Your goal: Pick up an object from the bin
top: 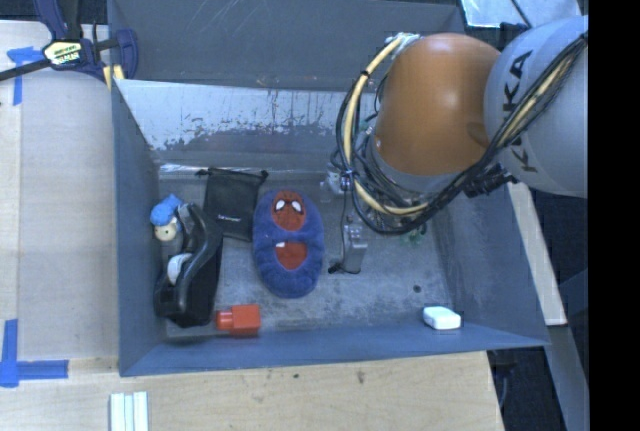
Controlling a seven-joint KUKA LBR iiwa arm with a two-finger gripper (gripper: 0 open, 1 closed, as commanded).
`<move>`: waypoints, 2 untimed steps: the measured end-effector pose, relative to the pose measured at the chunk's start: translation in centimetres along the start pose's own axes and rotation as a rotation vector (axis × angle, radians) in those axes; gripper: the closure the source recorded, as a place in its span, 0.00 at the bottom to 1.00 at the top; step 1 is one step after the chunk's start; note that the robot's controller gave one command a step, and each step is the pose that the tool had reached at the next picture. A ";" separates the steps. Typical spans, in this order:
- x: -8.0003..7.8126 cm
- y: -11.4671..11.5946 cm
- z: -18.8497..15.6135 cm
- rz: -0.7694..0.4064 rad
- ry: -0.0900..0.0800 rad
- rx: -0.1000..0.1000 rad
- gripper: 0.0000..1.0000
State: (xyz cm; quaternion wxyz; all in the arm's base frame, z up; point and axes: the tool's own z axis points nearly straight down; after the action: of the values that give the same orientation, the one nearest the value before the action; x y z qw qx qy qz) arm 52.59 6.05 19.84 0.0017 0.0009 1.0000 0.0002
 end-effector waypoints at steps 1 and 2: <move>-2.2 4.1 11.2 -0.008 0.004 0.000 0.00; -2.3 4.0 10.8 -0.005 -0.001 -0.001 1.00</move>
Offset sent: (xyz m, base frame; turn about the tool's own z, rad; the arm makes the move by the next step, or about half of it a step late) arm 0.0224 0.0401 -0.1087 -0.0040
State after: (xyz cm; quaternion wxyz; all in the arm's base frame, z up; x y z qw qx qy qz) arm 54.94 10.05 9.06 0.0021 -0.0015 1.0000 0.0005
